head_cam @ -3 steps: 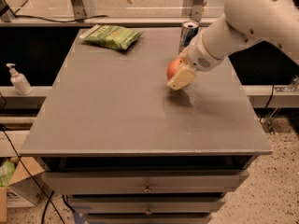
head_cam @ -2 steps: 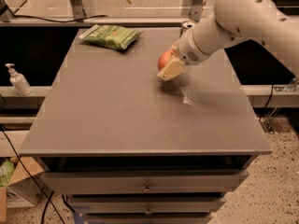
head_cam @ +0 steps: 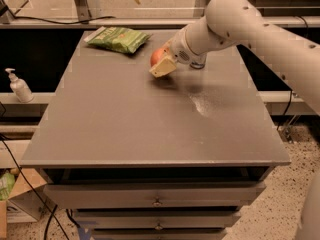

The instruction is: Move apple near green jalapeno chip bag

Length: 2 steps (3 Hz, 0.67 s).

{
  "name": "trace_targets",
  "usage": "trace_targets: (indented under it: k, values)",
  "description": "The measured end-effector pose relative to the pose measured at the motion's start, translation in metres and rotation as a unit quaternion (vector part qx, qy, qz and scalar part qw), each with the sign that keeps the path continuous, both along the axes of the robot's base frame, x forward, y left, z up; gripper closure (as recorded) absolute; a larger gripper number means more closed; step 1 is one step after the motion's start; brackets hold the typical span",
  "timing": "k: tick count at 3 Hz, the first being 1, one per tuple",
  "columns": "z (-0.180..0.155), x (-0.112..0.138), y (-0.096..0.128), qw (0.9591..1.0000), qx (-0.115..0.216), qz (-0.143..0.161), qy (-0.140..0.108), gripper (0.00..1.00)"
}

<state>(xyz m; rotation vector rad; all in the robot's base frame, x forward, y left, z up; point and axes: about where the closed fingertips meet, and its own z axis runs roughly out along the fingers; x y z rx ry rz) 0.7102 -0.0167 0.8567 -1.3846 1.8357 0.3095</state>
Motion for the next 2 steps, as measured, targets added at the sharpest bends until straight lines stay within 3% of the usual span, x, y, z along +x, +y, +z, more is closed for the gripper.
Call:
trace_targets:
  k: [1, 2]
  values:
    - [-0.007, 0.020, 0.019, 0.9997, 0.023, -0.009, 0.000, 0.84]
    - [-0.006, 0.034, 0.037, 0.9992, 0.038, -0.011, -0.004, 0.61]
